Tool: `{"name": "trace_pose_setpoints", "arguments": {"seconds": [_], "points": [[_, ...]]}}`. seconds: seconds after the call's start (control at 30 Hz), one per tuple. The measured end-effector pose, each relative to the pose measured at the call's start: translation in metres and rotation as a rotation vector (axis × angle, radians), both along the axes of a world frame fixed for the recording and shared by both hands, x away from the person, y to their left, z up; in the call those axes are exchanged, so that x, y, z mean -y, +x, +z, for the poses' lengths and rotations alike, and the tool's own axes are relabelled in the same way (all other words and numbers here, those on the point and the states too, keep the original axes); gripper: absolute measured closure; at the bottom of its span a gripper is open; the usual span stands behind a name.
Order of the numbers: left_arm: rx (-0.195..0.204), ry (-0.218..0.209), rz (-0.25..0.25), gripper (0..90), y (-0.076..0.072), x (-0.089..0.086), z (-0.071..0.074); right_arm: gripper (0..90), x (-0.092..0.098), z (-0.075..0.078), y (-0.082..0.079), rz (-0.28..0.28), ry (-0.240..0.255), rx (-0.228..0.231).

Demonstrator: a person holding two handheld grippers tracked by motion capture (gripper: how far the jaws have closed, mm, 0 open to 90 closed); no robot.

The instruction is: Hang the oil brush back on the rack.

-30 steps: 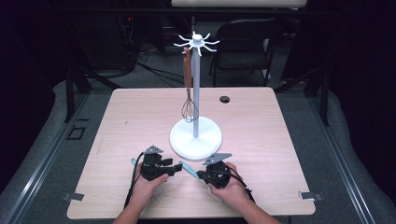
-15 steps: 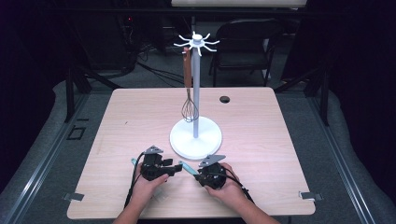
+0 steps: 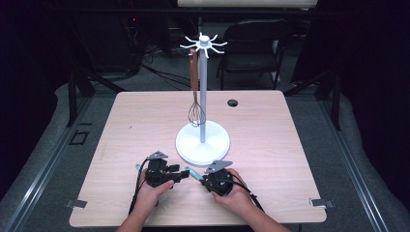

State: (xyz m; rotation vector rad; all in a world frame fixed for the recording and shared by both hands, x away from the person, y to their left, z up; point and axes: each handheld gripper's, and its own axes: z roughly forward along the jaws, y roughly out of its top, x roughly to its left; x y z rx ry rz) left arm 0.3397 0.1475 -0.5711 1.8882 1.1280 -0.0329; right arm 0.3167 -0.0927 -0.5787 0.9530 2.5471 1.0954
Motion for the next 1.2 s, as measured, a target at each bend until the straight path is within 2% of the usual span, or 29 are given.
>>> {"name": "trace_pose_setpoints", "arguments": {"seconds": [0.23,0.47,0.6,0.7,0.87,1.0,1.13,1.2], "points": [[-0.015,-0.006,-0.011,38.5,0.001,0.001,-0.002,79.4,0.006,0.006,-0.001,0.002,0.039,0.000],[-0.036,-0.039,-0.028,38.6,0.002,0.004,-0.003,79.4,0.007,0.011,-0.006,0.017,0.054,0.015],[-0.051,-0.064,-0.035,38.6,0.004,0.006,-0.005,79.4,0.008,0.012,-0.007,0.018,0.055,0.021],[-0.071,-0.103,-0.045,39.9,0.004,0.009,-0.006,79.4,0.007,0.011,-0.007,0.025,0.052,0.019],[-0.054,-0.098,-0.040,41.9,0.004,0.010,-0.005,78.9,0.006,0.011,-0.007,0.025,0.057,0.015],[-0.045,-0.106,-0.040,43.3,0.003,0.010,-0.004,76.2,0.008,0.011,-0.006,0.025,0.064,-0.011],[-0.036,-0.119,-0.037,44.0,0.003,0.011,-0.002,70.4,0.008,0.009,-0.008,0.026,0.053,-0.010],[-0.035,-0.120,-0.039,44.3,0.003,0.011,-0.002,68.1,0.011,0.008,-0.010,0.019,0.027,-0.016]]}}
